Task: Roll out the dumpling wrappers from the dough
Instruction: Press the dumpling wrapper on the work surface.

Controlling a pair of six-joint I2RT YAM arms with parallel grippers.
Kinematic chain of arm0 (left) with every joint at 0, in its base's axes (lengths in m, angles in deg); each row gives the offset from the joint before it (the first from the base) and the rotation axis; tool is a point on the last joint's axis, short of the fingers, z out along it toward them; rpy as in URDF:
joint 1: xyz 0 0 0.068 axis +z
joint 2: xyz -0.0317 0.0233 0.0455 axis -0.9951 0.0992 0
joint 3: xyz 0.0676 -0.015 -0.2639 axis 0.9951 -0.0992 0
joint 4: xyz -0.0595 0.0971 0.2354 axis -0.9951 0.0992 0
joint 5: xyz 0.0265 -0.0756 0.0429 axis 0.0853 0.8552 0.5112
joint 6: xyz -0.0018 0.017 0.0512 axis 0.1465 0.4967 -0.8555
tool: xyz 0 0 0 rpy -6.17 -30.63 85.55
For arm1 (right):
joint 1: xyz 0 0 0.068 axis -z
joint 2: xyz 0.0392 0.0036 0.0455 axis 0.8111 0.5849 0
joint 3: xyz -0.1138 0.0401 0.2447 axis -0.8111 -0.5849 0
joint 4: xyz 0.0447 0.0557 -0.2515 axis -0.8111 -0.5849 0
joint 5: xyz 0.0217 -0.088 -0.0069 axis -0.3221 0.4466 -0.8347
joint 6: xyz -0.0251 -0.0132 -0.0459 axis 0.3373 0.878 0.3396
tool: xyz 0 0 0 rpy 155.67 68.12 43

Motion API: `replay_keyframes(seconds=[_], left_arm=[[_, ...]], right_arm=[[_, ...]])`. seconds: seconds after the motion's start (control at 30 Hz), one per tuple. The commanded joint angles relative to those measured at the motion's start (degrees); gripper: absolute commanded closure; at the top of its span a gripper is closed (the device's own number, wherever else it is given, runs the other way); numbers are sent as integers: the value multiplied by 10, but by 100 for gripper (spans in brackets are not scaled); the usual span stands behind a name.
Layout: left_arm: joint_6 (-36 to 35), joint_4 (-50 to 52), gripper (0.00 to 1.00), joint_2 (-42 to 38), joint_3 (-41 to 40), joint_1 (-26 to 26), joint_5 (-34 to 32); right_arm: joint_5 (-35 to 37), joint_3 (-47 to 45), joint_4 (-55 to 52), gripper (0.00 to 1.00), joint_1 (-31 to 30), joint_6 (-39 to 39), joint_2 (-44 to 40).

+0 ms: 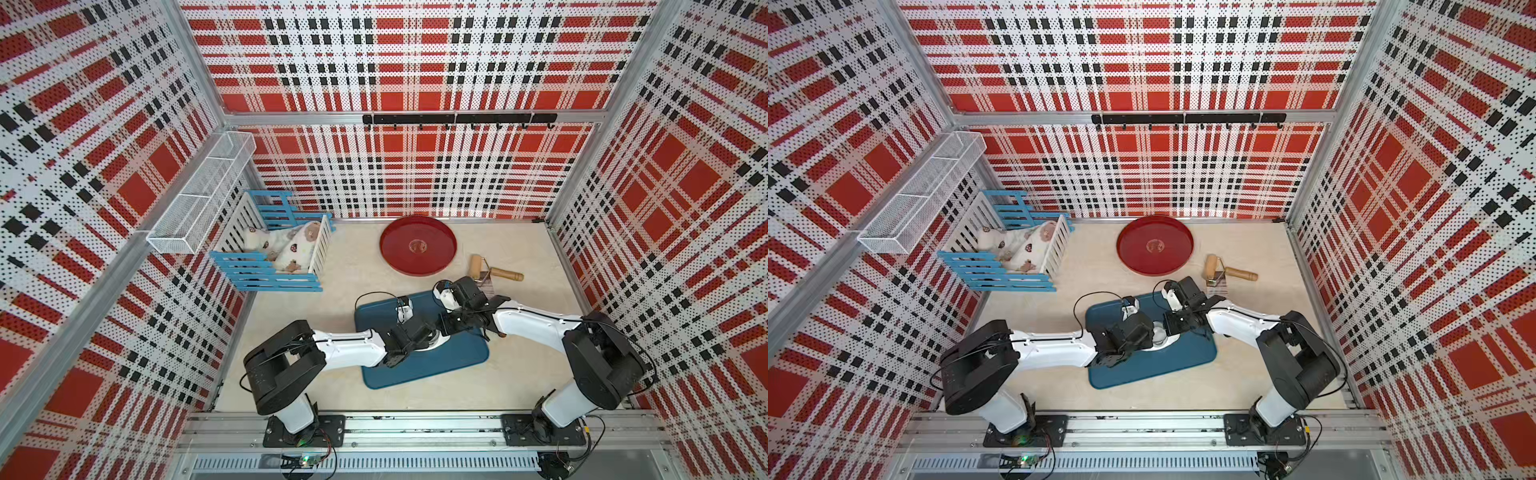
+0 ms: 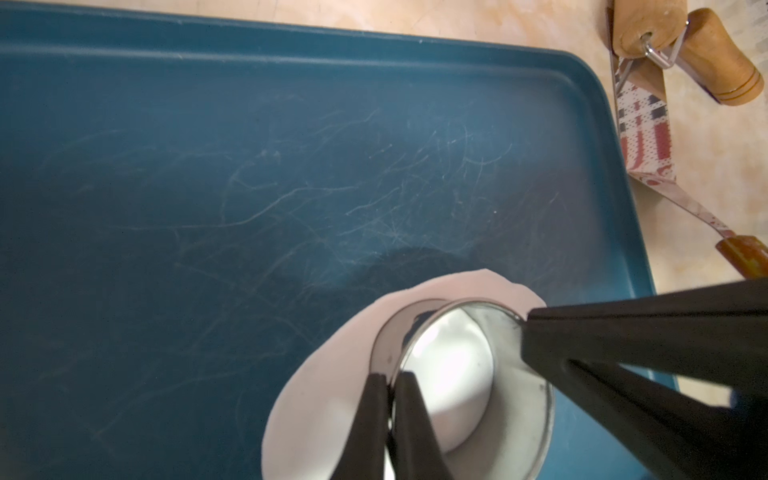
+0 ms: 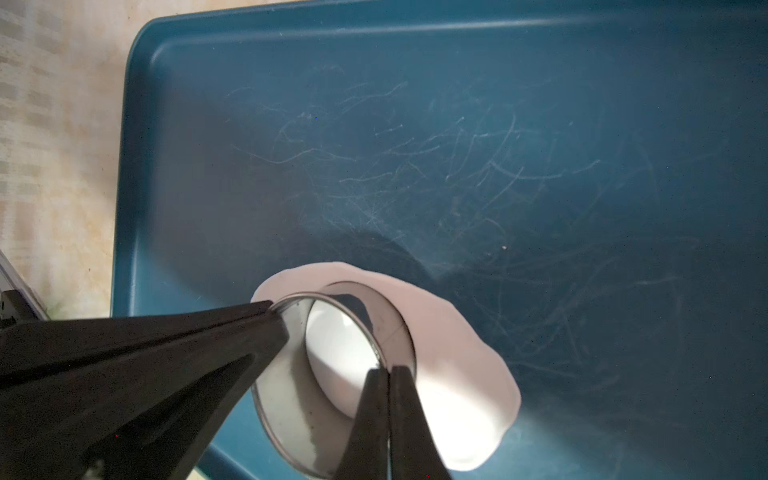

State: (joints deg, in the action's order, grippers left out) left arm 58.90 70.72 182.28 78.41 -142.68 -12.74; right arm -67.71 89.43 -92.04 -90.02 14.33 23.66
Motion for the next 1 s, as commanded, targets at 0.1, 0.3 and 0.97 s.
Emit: replay_keyframes(seconds=[0.1,0.3,0.97], left_arm=[[5,56,100,8,-28,-17,59],[-54,53,100,14,-15,11,81],[-102,66,100,38,12,36,95]], right_arm=[[41,-24,-53,98,-3,-11,42],[32,-51,-59,98,-4,-40,25],[48,-71,-66,98,-15,-61,11]])
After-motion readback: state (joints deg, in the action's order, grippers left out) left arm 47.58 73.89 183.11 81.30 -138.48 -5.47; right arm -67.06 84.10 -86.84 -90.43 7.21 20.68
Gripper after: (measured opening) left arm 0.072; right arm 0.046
